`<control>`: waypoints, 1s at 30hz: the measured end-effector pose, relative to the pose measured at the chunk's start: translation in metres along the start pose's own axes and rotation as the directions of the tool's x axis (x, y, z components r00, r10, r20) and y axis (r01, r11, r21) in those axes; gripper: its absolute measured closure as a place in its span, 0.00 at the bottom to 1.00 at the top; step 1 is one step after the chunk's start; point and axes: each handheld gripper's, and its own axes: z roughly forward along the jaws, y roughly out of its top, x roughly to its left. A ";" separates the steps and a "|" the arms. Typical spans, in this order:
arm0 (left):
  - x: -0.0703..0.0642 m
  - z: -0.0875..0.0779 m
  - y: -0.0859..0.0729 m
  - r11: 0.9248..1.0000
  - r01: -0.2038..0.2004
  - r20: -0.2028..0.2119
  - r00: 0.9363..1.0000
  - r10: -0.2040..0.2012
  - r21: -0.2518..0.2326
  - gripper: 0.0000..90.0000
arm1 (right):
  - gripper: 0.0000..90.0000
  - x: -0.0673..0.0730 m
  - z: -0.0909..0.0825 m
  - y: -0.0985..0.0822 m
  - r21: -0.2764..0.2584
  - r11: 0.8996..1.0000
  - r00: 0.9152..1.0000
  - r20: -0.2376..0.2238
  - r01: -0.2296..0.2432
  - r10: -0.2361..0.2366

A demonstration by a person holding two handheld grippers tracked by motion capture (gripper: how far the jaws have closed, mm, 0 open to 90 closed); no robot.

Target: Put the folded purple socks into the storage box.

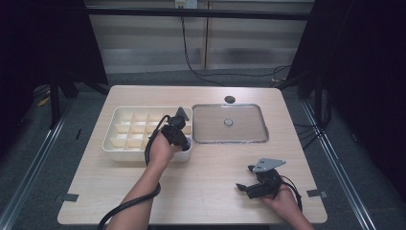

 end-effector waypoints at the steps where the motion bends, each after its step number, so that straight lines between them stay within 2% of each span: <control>1: 0.001 0.000 -0.001 1.000 -0.002 0.000 1.000 0.002 -0.003 0.84 | 0.17 0.000 0.000 0.000 0.000 1.000 1.000 0.000 0.000 0.000; 13: 0.003 -0.007 -0.002 1.000 0.009 0.014 1.000 -0.009 -0.012 0.76 | 0.17 0.000 0.000 0.000 0.000 1.000 1.000 -0.001 0.000 0.000; 17: 0.003 -0.010 -0.002 1.000 0.024 0.030 0.999 -0.023 -0.014 0.73 | 0.17 0.000 0.000 0.000 0.000 1.000 1.000 0.000 0.000 0.000; 28: 0.004 -0.027 0.001 0.999 0.029 0.028 0.999 -0.028 -0.024 0.72 | 0.17 0.000 0.000 0.000 0.000 1.000 1.000 0.000 0.000 0.000; 30: 0.004 -0.031 0.001 0.999 0.030 0.018 0.999 -0.029 -0.027 0.72 | 0.17 0.000 0.000 0.000 0.000 1.000 1.000 -0.001 -0.001 0.001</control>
